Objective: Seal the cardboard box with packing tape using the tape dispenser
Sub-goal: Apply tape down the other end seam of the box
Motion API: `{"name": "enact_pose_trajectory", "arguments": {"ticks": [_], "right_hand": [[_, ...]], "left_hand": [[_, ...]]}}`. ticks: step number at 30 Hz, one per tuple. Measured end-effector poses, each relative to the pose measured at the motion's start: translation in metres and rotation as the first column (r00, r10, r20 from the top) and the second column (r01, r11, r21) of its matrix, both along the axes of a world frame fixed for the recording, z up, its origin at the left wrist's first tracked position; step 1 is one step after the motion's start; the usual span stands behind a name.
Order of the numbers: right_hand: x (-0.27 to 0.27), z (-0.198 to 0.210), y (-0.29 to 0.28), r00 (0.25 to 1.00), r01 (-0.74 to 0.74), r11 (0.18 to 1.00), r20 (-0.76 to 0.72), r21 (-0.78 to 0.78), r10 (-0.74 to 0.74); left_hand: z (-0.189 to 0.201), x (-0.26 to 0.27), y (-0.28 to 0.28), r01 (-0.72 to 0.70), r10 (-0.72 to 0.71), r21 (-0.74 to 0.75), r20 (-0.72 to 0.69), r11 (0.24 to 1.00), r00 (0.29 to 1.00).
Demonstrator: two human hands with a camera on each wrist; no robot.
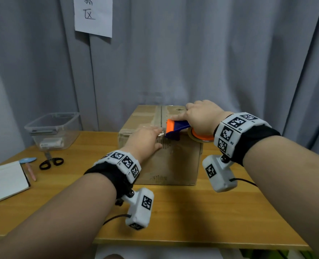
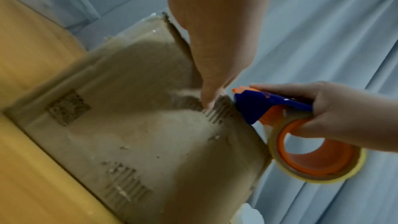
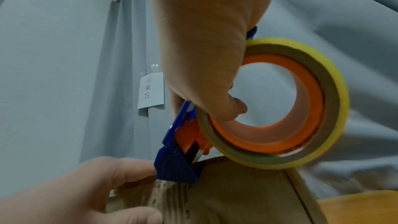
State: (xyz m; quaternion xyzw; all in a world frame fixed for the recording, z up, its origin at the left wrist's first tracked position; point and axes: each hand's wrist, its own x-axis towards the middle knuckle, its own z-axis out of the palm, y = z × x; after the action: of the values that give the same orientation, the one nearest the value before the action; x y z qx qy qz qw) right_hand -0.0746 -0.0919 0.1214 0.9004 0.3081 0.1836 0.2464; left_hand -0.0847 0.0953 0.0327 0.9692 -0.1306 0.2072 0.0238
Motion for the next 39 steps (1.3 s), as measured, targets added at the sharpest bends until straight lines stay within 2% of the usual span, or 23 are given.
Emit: {"name": "enact_pose_trajectory", "arguments": {"ticks": [2, 7, 12, 16, 25, 31, 34, 37, 39], "right_hand": [[-0.002, -0.002, 0.0, 1.0, -0.007, 1.0, 0.01, 0.008, 0.007], [-0.011, -0.005, 0.008, 0.999, -0.026, 0.999, 0.048, 0.035, 0.024], [-0.014, 0.002, 0.019, 0.989, -0.131, 0.991, 0.067, 0.04, 0.128], [-0.016, 0.01, 0.011, 0.989, -0.147, 0.988, 0.019, 0.037, 0.147], [-0.015, 0.018, -0.03, 0.998, -0.054, 0.995, -0.024, 0.084, 0.056], [-0.014, 0.008, -0.061, 0.996, 0.067, 0.988, -0.06, 0.137, -0.059], [-0.013, 0.002, -0.06, 0.998, 0.052, 0.992, -0.045, 0.114, -0.047], [-0.013, 0.003, -0.058, 1.0, 0.014, 0.997, -0.011, 0.082, -0.013], [-0.014, 0.006, -0.057, 1.0, -0.005, 0.998, 0.004, 0.07, 0.004]], "left_hand": [[-0.006, 0.003, 0.005, 0.009, -0.007, -0.029, 0.06, 1.0, 0.998], [-0.008, 0.001, 0.017, 0.034, -0.034, 0.005, 0.141, 0.999, 0.989], [-0.004, -0.007, 0.035, 0.007, -0.009, 0.016, 0.111, 1.0, 0.994], [-0.003, -0.008, 0.033, -0.055, 0.049, 0.066, 0.093, 0.996, 0.994], [0.002, -0.014, 0.028, -0.11, 0.108, 0.071, 0.031, 0.991, 0.994], [0.006, -0.015, 0.025, -0.13, 0.13, 0.092, 0.008, 0.987, 0.991], [0.012, -0.013, 0.021, -0.136, 0.138, 0.124, -0.005, 0.983, 0.99], [0.026, -0.006, 0.005, -0.188, 0.203, 0.242, -0.039, 0.952, 0.978], [0.029, 0.001, -0.014, -0.15, 0.165, 0.265, -0.036, 0.953, 0.986]]}}
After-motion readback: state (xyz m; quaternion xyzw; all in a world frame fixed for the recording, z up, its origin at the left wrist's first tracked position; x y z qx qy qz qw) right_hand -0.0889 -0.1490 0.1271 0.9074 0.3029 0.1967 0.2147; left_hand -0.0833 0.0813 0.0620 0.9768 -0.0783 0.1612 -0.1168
